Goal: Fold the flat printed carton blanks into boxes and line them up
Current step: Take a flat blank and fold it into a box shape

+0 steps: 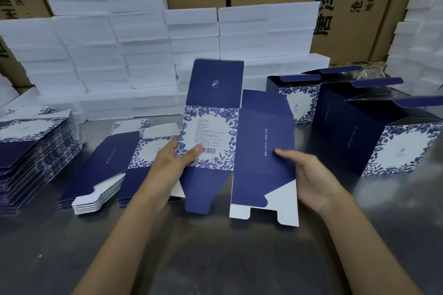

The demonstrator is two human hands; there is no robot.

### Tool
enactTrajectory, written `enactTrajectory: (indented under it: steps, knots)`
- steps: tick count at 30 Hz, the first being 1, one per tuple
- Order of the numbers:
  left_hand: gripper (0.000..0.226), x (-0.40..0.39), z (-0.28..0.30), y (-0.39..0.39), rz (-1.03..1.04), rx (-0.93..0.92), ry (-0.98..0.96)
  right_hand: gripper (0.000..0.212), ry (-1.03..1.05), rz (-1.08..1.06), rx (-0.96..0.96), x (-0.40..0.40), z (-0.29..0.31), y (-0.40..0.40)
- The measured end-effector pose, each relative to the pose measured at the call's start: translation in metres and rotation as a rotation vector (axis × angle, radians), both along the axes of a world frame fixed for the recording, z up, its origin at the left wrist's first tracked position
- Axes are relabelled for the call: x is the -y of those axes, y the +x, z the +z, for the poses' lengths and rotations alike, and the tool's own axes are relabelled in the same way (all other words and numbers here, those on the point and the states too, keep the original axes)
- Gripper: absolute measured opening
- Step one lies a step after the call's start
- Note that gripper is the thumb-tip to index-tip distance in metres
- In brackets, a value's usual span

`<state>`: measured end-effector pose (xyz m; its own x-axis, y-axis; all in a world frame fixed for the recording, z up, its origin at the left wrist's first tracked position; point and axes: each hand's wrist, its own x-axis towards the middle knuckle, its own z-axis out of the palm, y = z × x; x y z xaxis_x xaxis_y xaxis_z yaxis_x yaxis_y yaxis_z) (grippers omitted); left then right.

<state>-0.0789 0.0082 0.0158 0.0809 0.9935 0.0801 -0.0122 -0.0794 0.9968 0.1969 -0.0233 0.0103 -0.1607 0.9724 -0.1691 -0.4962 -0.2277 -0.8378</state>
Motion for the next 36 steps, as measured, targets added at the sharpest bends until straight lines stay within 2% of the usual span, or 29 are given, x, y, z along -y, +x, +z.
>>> enactTrajectory:
  steps: [6,10,12,15,17,22,24,26,28,30,32,33,36]
  knots:
    - [0.035,-0.003,0.001,0.001,0.014,0.036,-0.051,0.032,0.101,-0.071,0.074,-0.002,0.000,-0.001]
    - [0.029,-0.001,0.005,-0.001,0.199,0.000,-0.056,0.039,0.084,0.026,0.139,0.002,0.000,-0.003]
    - [0.029,0.001,0.005,-0.002,0.192,-0.013,-0.019,0.040,0.044,0.059,0.134,0.004,0.002,-0.004]
    - [0.025,0.003,0.007,0.001,0.159,-0.051,0.009,0.030,0.018,-0.004,0.128,0.004,0.004,-0.008]
    - [0.022,0.006,0.009,0.005,0.136,-0.101,-0.001,0.031,0.043,-0.045,0.146,0.002,0.004,-0.009]
    - [0.042,0.008,0.011,0.006,0.218,-0.134,-0.012,0.031,0.068,0.000,0.166,0.003,0.002,-0.002]
    - [0.054,0.008,0.013,0.008,0.291,-0.089,-0.013,0.030,0.064,0.052,0.173,0.004,0.001,0.003]
    - [0.047,0.007,0.010,0.009,0.347,-0.028,-0.009,0.035,0.060,0.099,0.181,0.005,0.001,0.007]
    - [0.042,0.007,0.008,0.012,0.349,-0.082,0.014,0.040,0.061,0.076,0.199,0.004,0.002,0.010]
    - [0.052,0.009,0.008,0.014,0.295,-0.241,0.053,0.033,0.070,0.028,0.208,0.004,0.005,0.012]
    - [0.080,0.008,0.006,0.016,0.171,-0.426,0.130,0.025,0.044,-0.009,0.186,0.004,0.006,0.014]
    - [0.086,0.009,0.006,0.017,0.074,-0.481,0.144,0.025,0.019,-0.028,0.173,0.004,0.006,0.014]
    - [0.095,0.017,0.006,0.026,-0.303,-0.445,0.125,0.041,0.078,-0.012,0.081,0.001,0.005,0.008]
